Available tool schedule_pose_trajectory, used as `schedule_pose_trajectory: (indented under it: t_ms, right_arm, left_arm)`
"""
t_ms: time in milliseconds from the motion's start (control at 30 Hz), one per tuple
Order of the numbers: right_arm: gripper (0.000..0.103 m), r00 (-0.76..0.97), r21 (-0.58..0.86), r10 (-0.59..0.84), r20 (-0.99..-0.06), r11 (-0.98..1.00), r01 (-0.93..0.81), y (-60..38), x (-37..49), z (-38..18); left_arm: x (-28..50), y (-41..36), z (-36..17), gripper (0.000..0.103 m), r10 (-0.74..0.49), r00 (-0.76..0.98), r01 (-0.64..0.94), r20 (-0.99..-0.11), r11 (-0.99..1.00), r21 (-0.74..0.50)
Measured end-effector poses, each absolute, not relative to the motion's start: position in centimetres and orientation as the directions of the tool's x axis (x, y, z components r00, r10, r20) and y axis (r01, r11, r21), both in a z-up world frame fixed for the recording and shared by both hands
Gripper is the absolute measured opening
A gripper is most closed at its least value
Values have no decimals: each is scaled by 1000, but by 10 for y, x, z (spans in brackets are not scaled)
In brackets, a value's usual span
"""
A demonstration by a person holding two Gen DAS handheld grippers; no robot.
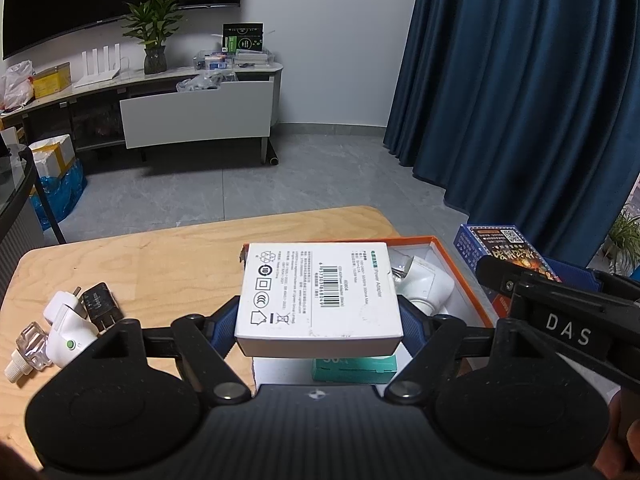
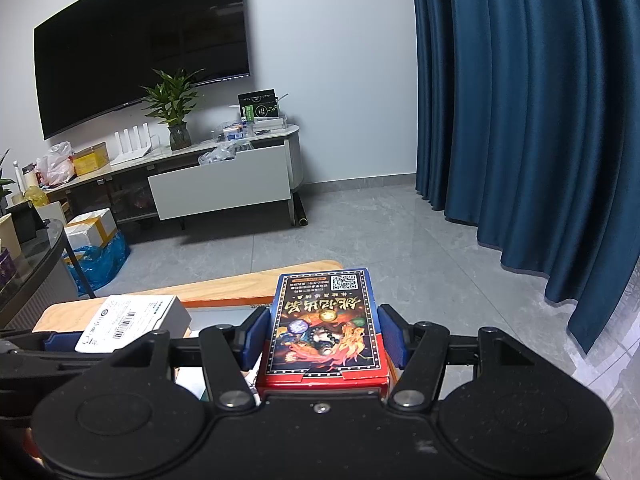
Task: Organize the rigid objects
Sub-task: 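Carry the white box and red card box over the white lid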
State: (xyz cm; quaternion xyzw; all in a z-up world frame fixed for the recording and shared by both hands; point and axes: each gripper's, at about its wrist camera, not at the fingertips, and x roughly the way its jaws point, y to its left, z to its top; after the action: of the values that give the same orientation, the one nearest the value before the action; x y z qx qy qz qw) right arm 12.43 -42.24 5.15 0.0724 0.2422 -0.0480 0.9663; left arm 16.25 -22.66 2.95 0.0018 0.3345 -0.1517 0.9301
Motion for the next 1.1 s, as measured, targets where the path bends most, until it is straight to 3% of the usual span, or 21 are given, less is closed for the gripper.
schedule_pose_trajectory:
  t_ms: [1100]
  right_arm:
    - [71, 855, 113, -72, -514, 982, 151, -432, 134, 30]
  left_arm:
    - [168, -229, 25, 79, -282, 711, 283, -644, 953, -105]
